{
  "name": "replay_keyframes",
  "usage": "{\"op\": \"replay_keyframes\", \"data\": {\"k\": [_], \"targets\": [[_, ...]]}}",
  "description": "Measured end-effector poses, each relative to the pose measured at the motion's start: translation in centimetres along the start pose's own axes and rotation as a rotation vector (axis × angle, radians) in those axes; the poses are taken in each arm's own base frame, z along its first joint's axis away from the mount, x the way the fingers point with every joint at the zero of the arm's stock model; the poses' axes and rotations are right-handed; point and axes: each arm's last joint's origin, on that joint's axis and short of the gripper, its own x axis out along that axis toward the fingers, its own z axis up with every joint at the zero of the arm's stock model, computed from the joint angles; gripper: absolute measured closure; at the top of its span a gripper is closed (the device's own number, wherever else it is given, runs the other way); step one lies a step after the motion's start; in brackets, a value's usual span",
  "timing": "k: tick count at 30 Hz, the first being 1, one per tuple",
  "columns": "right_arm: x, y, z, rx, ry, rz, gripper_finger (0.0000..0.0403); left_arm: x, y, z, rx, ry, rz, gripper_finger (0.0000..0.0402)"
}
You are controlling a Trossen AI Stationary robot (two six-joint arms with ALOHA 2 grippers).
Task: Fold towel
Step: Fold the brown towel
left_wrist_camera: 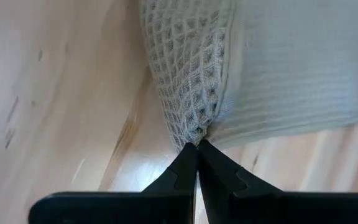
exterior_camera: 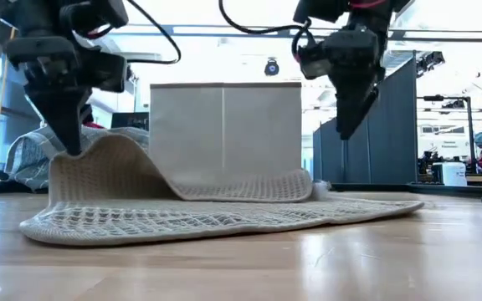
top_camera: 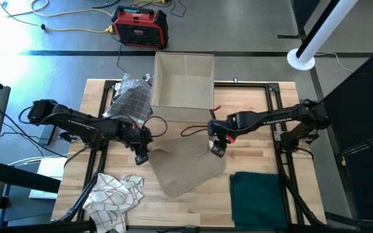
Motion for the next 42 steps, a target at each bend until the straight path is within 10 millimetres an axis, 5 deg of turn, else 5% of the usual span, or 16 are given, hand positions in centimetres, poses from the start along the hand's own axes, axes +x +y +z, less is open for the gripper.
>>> {"op": "replay_keyframes", "data": {"k": [5,14,23,32,42], "targets": [[0.5,1.9,-0.3,-0.363,-0.038,0.0,0.0213,0.8,0.3,-0.5,0.015,-0.011,-0.007,0.0401],[5.3,3.9,0.7,-0.85,-0.062,-0.057,0.0237,1.6,0.4,-0.9,-0.01,-0.032,-0.063,0.0401],[9.1,2.7,2.0,-0.848,-0.035,-0.083,0.0247,1.6,0.2,-0.8,-0.041,-0.027,-0.108,0.0401],[9.6,2.9,1.8,-0.86,-0.018,-0.071,0.0266,1.6,0.3,-0.7,-0.008,-0.031,-0.102,0.0401],[9.3,2.7,2.0,-0.573,-0.016,0.029,0.0394,1.6,0.8,-0.5,-0.031,-0.04,-0.09,0.0401]]}}
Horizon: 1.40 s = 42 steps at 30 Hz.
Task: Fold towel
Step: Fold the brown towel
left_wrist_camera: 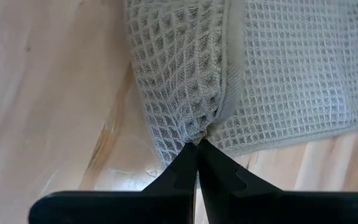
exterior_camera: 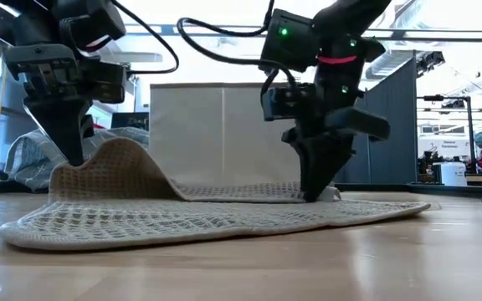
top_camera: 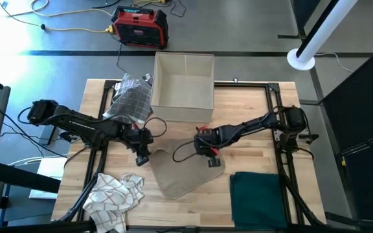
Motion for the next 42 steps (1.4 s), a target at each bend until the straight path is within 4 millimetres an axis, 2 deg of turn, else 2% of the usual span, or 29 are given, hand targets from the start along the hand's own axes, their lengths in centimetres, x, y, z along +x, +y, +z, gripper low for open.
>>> {"op": "replay_keyframes", "data": {"k": [4,9,14,19,23,27,34,38,42], "targets": [[-1.6,0.2,0.3,0.129,-0.02,0.019,0.0398,-0.1,0.2,0.1,0.022,0.002,0.007,0.0401],[-6.4,0.4,1.5,0.211,-0.113,0.019,0.0401,-1.0,-0.2,0.7,0.099,0.027,0.029,0.0401],[-11.3,0.8,2.1,0.316,-0.184,0.049,0.0402,-2.7,-0.8,1.5,0.262,0.086,0.068,0.0401],[-14.7,1.7,2.4,0.501,-0.222,0.117,0.0402,-4.7,-0.4,2.0,0.387,0.17,0.196,0.0401],[-16.7,2.9,2.5,0.646,-0.319,0.015,0.0403,-5.7,0.1,2.9,0.442,0.157,0.274,0.0401],[-16.9,2.8,1.7,0.808,-0.329,-0.14,0.0403,-5.9,0.5,4.2,0.438,0.065,0.265,0.0401],[-14.4,1.8,0.6,0.855,-0.276,-0.352,0.0403,-5.9,1.1,6.1,0.404,-0.093,0.261,0.0401],[-13.3,1.9,-0.2,0.805,-0.207,-0.337,0.0403,-5.9,1.1,6.5,0.342,-0.12,0.209,0.0401],[-12.9,3.5,-0.5,0.651,-0.155,-0.306,0.0403,-5.7,0.5,6.0,0.3,-0.09,0.137,0.0401]]}}
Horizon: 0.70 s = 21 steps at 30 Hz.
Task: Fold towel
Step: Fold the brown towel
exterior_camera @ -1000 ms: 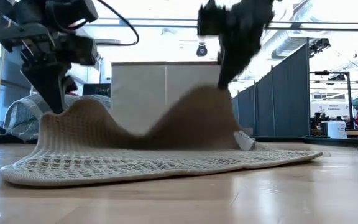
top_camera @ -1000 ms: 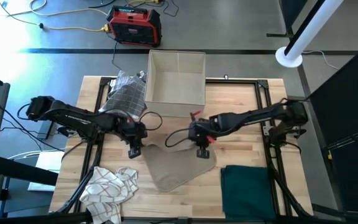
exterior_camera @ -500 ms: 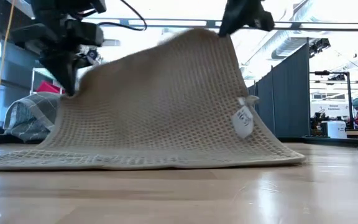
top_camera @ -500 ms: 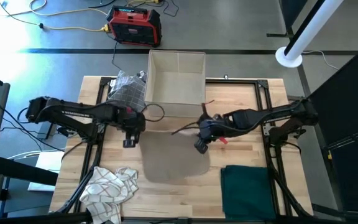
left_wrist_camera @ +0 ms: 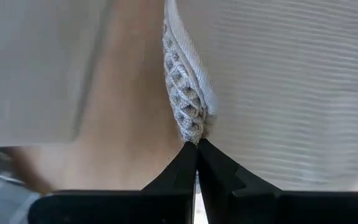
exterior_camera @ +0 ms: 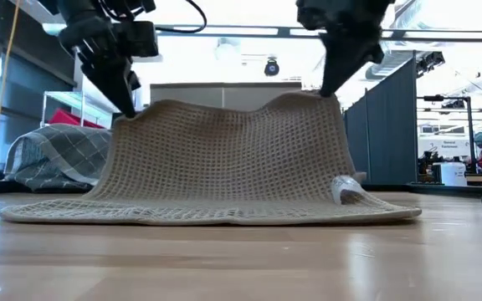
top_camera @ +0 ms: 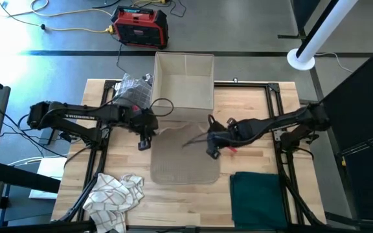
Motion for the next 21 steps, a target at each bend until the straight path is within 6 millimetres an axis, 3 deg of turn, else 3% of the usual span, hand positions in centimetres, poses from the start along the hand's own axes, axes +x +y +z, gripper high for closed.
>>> {"op": "replay_keyframes", "data": {"k": [7,13,17,21], "targets": [[0.1,2.3,-2.4,-0.217,0.037,0.139,0.0403,1.3,-3.0,-1.6,0.031,0.031,-0.142,0.0401],[1.6,4.4,-4.9,-0.269,0.029,0.327,0.0403,2.2,-5.9,-2.9,0.046,0.006,-0.276,0.0401],[2.5,4.9,-6.4,-0.271,0.039,0.374,0.0403,3.0,-7.5,-3.4,0.008,-0.078,-0.394,0.0401],[3.7,4.6,-7.8,-0.276,0.069,0.378,0.0403,3.8,-7.9,-4.8,-0.027,-0.044,-0.426,0.0401]]}}
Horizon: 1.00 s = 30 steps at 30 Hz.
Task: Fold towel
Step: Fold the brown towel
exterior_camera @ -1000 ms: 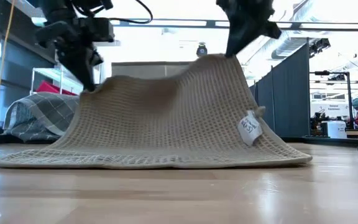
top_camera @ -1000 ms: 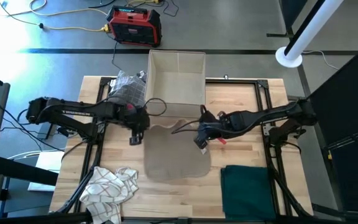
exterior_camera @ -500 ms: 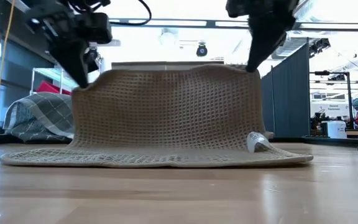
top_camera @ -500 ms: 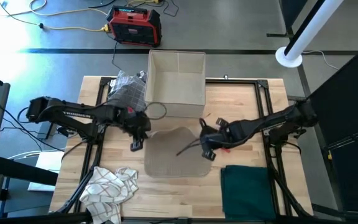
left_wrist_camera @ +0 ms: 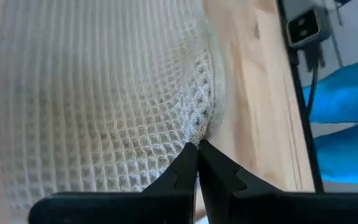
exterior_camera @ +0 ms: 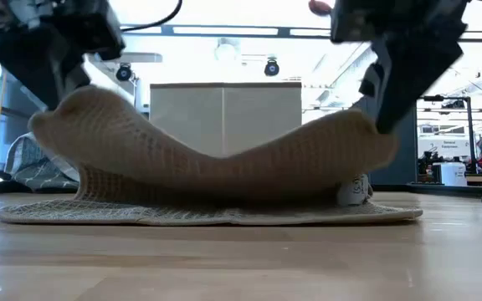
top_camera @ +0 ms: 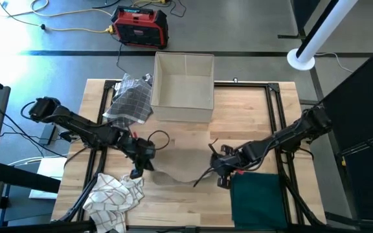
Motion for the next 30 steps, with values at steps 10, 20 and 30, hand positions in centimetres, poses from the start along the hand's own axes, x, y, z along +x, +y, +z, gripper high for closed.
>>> {"op": "replay_keyframes", "data": {"k": [10,20,30], "targets": [[0.9,-0.8,-0.7,-0.024,-0.02,-0.043,0.0403,0.7,1.0,-1.3,-0.055,-0.013,0.092,0.0396],[0.9,-1.5,-1.3,0.0,0.081,-0.061,0.0319,0.6,0.4,-0.6,-0.063,-0.048,-0.021,0.0325],[0.0,-1.1,-0.3,0.223,0.175,0.122,0.0248,0.6,0.4,-0.7,-0.117,-0.037,-0.016,0.023]]}}
